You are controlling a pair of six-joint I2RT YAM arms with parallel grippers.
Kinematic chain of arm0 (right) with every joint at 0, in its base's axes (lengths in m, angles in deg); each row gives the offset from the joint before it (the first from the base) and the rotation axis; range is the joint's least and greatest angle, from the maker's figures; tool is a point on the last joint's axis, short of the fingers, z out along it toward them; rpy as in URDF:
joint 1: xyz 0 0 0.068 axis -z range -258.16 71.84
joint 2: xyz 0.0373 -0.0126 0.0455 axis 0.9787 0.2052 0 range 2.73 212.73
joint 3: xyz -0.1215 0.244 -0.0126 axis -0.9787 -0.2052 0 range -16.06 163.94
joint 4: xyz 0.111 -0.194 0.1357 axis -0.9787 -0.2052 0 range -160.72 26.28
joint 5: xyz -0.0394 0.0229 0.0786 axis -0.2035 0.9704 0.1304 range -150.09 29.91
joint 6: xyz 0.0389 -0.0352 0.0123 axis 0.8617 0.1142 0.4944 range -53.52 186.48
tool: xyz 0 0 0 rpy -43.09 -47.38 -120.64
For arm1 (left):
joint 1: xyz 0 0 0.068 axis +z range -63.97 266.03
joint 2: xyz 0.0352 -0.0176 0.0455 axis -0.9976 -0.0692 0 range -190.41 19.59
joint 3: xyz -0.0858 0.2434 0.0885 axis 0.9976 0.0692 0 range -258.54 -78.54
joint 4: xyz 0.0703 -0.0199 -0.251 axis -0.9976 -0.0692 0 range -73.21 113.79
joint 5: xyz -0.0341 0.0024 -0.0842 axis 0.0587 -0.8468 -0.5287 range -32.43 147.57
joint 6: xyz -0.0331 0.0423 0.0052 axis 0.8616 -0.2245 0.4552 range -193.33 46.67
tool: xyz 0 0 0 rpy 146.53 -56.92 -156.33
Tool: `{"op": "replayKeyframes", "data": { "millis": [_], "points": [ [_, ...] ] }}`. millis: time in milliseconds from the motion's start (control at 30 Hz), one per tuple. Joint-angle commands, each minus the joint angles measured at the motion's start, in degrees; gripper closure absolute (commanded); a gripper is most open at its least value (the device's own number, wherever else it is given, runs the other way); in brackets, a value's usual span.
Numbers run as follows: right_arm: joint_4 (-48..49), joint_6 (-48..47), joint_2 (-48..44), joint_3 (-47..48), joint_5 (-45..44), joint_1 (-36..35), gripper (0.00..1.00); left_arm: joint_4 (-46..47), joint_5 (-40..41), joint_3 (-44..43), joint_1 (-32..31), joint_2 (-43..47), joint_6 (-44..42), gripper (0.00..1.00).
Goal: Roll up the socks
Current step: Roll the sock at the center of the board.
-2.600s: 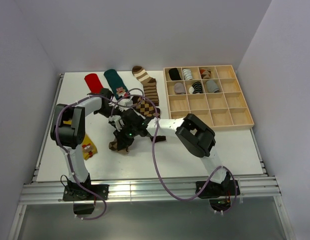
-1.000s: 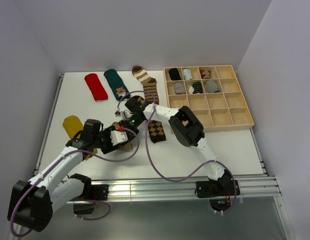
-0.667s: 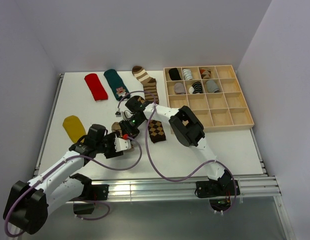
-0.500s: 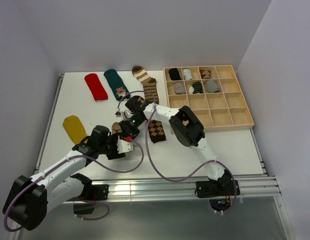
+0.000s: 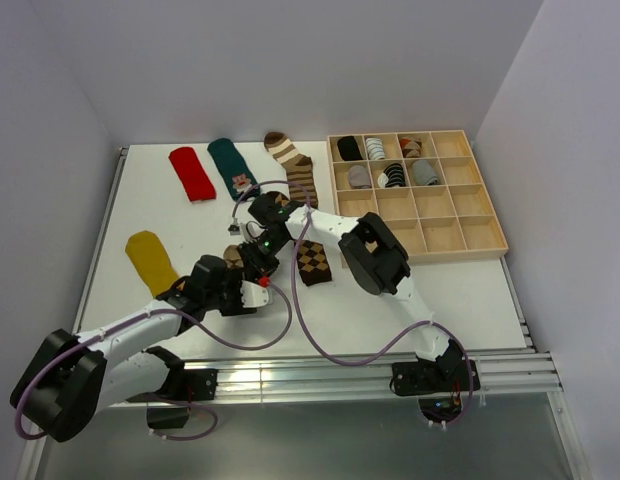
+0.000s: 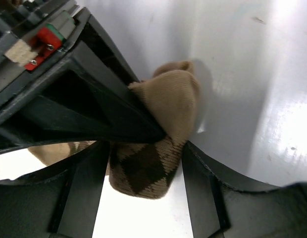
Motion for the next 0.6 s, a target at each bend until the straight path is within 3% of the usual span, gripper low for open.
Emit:
{"op": "replayKeyframes", "data": {
  "millis": [0, 167, 267, 300, 367, 400, 433, 567],
  "points": [
    [-8.35, -4.84, 3.37, -2.09, -11.62, -0.96, 0.90, 4.67, 3.98, 1.95, -0.20, -1.85, -0.92, 0.35],
    [-8.70, -7.04, 2.76, -2.00, -10.84, -1.14, 0.89, 2.92, 3.63, 0.46, -0.64, -3.96, -0.57, 0.37],
    [-8.87, -6.86, 2.06, -1.39, -10.05, -1.23, 0.85, -3.31, 1.18, -2.52, -0.73, -6.59, -0.31, 0.45],
    [-8.88, -6.77, 1.88, -1.38, -9.87, -1.23, 0.84, -4.80, 0.56, -3.49, -0.73, -7.56, -0.22, 0.54],
    [-8.35, -6.42, 1.18, -1.30, -9.78, -1.23, 0.81, -9.37, -1.03, -6.30, -0.73, -10.98, 0.48, 0.60],
    [-8.52, -6.25, 1.09, -1.21, -9.43, -1.23, 0.79, -10.69, -1.46, -7.27, -0.73, -12.21, 1.01, 0.71],
    [-8.44, -5.98, 0.83, -1.12, -9.69, -1.23, 0.78, -12.62, -2.16, -9.02, -0.73, -14.14, 2.06, 0.76],
    [-4.42, -3.17, -1.63, -5.14, -12.58, -0.96, 0.58, -15.61, -6.71, -11.32, -0.38, -15.13, 3.91, 1.00]
  ]
}}
